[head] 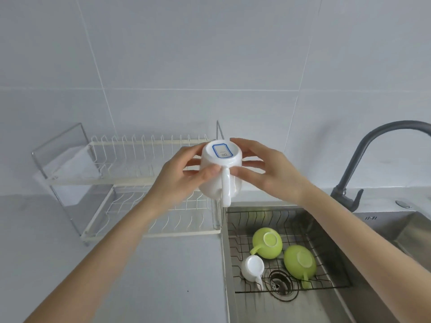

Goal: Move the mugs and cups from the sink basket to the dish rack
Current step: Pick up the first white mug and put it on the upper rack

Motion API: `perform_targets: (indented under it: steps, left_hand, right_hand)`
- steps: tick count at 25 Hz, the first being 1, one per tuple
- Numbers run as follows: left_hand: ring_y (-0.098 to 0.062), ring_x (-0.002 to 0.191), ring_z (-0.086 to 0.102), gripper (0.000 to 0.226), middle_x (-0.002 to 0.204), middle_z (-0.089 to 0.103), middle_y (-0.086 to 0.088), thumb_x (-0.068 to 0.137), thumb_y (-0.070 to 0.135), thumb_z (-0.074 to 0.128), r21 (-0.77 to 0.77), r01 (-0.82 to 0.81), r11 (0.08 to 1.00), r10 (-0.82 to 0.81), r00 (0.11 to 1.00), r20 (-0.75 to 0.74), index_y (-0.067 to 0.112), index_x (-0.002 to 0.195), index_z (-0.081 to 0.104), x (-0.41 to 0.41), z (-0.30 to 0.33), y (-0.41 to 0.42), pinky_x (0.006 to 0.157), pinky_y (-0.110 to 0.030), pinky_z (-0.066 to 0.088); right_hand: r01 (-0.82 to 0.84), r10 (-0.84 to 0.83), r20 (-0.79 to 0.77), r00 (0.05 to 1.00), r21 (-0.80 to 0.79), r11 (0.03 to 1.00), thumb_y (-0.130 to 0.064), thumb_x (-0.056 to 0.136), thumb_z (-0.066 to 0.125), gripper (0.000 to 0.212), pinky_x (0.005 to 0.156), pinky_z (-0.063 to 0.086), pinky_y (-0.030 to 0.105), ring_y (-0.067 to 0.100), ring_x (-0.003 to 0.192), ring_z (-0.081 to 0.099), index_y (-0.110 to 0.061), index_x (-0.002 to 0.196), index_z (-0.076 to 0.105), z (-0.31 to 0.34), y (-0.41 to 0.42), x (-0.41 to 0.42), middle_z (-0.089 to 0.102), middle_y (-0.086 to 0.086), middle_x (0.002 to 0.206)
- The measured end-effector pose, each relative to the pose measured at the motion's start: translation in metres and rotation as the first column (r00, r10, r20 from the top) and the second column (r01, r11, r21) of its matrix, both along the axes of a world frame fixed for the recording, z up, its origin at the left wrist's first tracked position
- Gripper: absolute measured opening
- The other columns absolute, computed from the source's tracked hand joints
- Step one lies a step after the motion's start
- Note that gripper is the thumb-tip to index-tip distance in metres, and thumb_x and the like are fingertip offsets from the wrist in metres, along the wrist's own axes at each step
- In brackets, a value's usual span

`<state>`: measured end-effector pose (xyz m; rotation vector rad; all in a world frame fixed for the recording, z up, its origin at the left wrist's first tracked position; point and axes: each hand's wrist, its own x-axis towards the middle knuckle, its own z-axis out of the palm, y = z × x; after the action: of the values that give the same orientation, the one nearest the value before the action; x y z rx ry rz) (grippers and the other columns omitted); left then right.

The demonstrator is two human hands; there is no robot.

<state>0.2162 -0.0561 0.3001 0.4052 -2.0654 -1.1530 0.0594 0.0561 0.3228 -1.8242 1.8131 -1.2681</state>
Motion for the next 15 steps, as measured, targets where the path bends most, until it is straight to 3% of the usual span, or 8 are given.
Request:
perform_targets:
  steps: [3, 8, 12, 15]
  left_hand:
    - [0.017, 0.090, 0.056, 0.044, 0.106, 0.052, 0.018, 0.064, 0.047, 0.060, -0.069, -0.040, 0.997, 0.041, 0.999, 0.011, 0.041, 0.106, 0.054, 0.006, 0.021, -0.020, 0.070, 0.002, 0.042]
    - [-0.002, 0.099, 0.057, 0.038, 0.112, 0.053, 0.010, 0.076, 0.031, 0.066, -0.156, -0.099, 0.983, 0.110, 0.992, 0.060, 0.040, 0.110, 0.054, 0.002, 0.042, -0.067, 0.082, -0.006, 0.043]
    - [0.007, 0.090, 0.057, 0.043, 0.109, 0.057, 0.015, 0.075, 0.034, 0.068, -0.219, -0.120, 0.968, 0.160, 0.972, 0.172, 0.037, 0.115, 0.055, -0.011, 0.046, -0.105, 0.079, -0.008, 0.042]
    - [-0.011, 0.103, 0.061, 0.044, 0.119, 0.061, 0.008, 0.076, 0.031, 0.068, -0.135, -0.086, 0.987, 0.121, 0.955, 0.272, 0.030, 0.119, 0.056, -0.023, 0.038, -0.133, 0.092, -0.025, 0.044]
  right_hand:
    - [-0.002, 0.004, -0.121, 0.993, 0.021, 1.000, -0.019, 0.083, 0.064, 0.055, 0.088, 0.046, 0.010, 0.012, 0.106, 0.056, -0.014, 0.134, 0.042, 0.022, -0.022, 0.005, 0.058, 0.002, 0.124]
    - [-0.007, 0.024, -0.200, 0.979, 0.084, 0.996, -0.017, 0.083, 0.064, 0.053, 0.093, 0.046, 0.021, 0.014, 0.113, 0.056, -0.014, 0.132, 0.044, 0.052, -0.071, -0.003, 0.060, 0.000, 0.123]
    - [0.028, 0.024, -0.289, 0.957, 0.174, 0.984, -0.018, 0.082, 0.065, 0.057, 0.098, 0.046, 0.029, 0.018, 0.115, 0.056, -0.012, 0.133, 0.042, 0.055, -0.113, -0.017, 0.058, 0.005, 0.128]
    - [0.050, 0.044, -0.352, 0.935, 0.252, 0.967, -0.021, 0.082, 0.066, 0.052, 0.101, 0.045, 0.037, 0.022, 0.113, 0.057, -0.010, 0.129, 0.046, 0.049, -0.143, -0.027, 0.059, 0.008, 0.126]
